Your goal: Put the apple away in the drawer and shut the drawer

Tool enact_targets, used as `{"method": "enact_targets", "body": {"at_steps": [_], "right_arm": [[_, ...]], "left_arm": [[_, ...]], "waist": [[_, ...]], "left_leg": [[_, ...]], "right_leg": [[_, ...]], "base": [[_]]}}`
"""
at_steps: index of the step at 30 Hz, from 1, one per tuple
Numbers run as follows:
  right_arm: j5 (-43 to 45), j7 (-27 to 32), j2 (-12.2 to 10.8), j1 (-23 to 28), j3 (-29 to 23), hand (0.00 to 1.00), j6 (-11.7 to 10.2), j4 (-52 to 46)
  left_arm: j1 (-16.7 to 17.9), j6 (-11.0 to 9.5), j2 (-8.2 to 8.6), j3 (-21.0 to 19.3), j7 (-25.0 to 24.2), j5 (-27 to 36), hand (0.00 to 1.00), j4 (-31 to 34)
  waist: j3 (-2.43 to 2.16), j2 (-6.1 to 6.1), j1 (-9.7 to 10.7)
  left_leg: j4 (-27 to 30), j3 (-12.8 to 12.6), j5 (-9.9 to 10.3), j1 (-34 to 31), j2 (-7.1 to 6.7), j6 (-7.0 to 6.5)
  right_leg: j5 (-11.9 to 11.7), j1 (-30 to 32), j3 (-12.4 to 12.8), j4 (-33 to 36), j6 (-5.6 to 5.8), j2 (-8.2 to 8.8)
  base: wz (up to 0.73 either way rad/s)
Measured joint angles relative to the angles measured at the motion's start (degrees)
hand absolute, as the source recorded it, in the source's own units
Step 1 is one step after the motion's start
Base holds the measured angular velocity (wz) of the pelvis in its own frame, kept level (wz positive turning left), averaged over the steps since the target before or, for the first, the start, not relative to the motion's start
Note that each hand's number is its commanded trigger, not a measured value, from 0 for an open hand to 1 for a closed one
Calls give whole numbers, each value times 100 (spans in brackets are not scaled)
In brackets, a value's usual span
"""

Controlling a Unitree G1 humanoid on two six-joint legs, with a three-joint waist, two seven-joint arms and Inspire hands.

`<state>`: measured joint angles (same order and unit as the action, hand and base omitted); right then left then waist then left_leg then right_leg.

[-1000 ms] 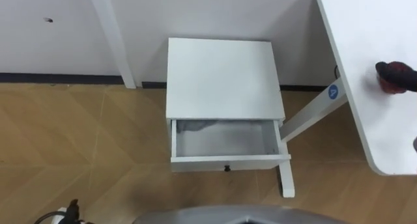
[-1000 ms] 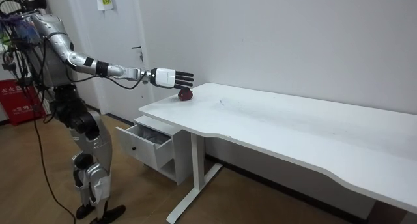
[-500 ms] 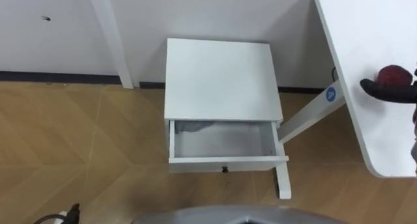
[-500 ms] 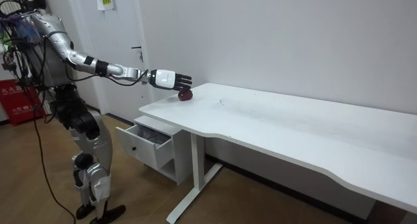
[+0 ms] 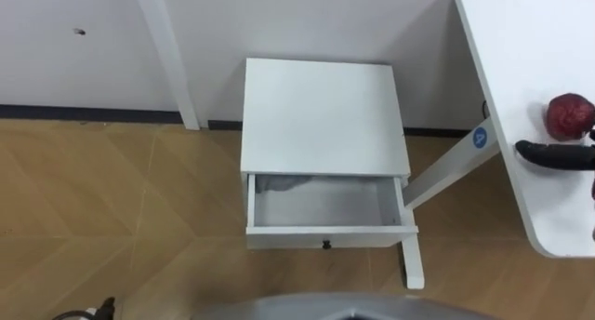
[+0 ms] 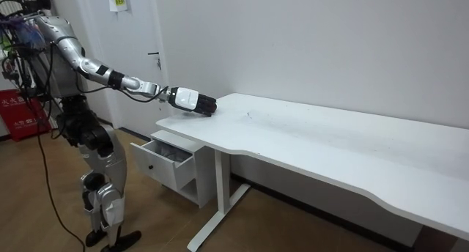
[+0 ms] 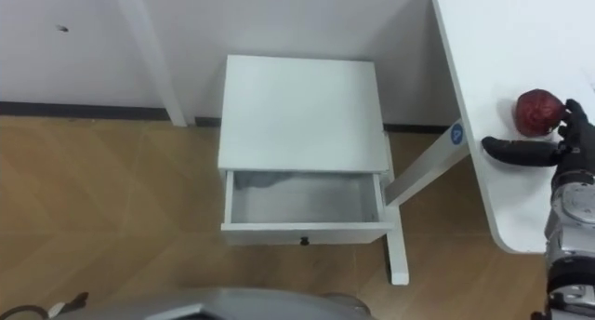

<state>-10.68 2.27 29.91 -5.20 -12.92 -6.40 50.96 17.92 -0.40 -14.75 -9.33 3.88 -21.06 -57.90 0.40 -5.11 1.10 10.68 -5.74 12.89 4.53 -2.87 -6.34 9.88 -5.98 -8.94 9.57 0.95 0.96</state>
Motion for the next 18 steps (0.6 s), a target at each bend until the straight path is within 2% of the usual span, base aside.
{"method": "enact_targets", "body": {"at_steps": [7,13,17,18], "right_arm": [[-11,13,0,-50,2,0,-14,98],[-31,88,17,-113,5,0,-216,427],[-27,129,18,-116,5,0,-233,497],[-29,137,18,-116,5,73,-232,500]], "left_arm": [[39,-161,-43,0,-21,0,0,0],[60,-170,-77,1,58,12,0,0],[68,-171,-99,2,61,9,0,-1],[68,-171,-100,2,61,11,0,-1]], "waist": [[-2,2,-19],[12,40,-61],[11,41,-82],[11,42,-84]], "left_leg": [[20,82,0,8,-9,0],[25,158,0,28,-13,0],[43,204,-1,31,-18,1],[47,211,-1,29,-20,1]], "right_leg": [[0,-44,-75,3,0,10],[0,-94,-116,-9,0,25],[0,-123,-217,-7,0,58],[0,-127,-220,-7,0,59]], "base": [[6],[6],[6],[5]]}}
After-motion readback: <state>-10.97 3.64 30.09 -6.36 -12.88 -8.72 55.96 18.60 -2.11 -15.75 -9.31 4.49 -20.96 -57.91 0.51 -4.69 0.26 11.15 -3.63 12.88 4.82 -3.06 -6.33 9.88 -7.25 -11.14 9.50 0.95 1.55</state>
